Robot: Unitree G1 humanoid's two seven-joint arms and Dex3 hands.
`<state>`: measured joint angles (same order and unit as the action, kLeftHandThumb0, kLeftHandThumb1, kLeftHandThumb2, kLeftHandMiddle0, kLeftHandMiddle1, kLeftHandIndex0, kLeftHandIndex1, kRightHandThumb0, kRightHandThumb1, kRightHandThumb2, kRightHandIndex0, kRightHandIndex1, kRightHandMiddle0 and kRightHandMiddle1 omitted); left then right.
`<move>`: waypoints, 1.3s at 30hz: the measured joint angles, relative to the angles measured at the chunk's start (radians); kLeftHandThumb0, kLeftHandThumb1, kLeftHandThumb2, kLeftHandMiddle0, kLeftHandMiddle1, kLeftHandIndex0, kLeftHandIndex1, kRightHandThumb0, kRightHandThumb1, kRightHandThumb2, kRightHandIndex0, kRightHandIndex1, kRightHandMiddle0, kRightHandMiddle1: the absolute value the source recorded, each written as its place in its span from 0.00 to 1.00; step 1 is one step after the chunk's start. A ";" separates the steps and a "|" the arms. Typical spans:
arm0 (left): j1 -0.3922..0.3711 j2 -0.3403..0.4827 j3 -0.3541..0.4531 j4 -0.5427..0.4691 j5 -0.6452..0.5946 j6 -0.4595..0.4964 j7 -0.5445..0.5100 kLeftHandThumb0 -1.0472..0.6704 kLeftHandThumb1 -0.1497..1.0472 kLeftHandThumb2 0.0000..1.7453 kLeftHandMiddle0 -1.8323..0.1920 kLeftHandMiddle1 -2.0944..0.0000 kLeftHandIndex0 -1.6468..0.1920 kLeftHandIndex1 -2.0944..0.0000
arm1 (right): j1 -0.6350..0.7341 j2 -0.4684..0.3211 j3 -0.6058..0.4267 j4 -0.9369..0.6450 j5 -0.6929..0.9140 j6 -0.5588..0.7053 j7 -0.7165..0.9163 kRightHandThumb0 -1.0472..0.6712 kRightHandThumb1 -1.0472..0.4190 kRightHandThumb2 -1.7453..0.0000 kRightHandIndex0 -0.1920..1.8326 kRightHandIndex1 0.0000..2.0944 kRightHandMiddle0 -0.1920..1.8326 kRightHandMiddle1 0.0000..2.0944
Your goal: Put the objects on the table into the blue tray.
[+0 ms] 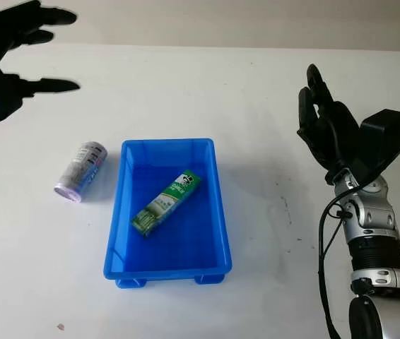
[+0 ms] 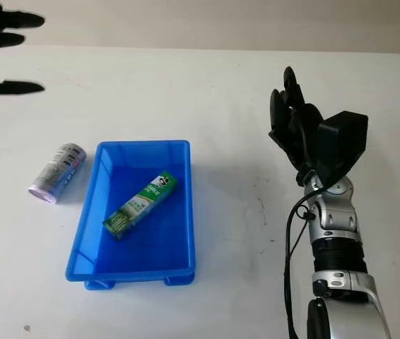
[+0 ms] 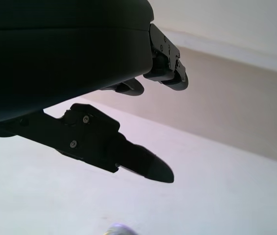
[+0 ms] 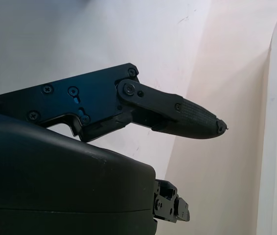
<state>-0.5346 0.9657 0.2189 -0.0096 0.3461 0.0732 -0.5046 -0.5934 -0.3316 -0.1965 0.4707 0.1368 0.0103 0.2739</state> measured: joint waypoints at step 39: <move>-0.438 0.235 -0.944 0.829 1.347 -0.659 1.333 0.46 0.96 0.04 0.83 0.96 0.82 0.97 | 0.011 -0.003 -0.014 0.041 0.022 -0.014 0.031 0.25 0.00 0.57 0.00 0.00 0.00 0.00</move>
<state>-0.9728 1.2008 -0.7249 0.8194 1.6936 -0.5857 0.8282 -0.5825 -0.3349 -0.2108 0.5117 0.1585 -0.0042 0.3046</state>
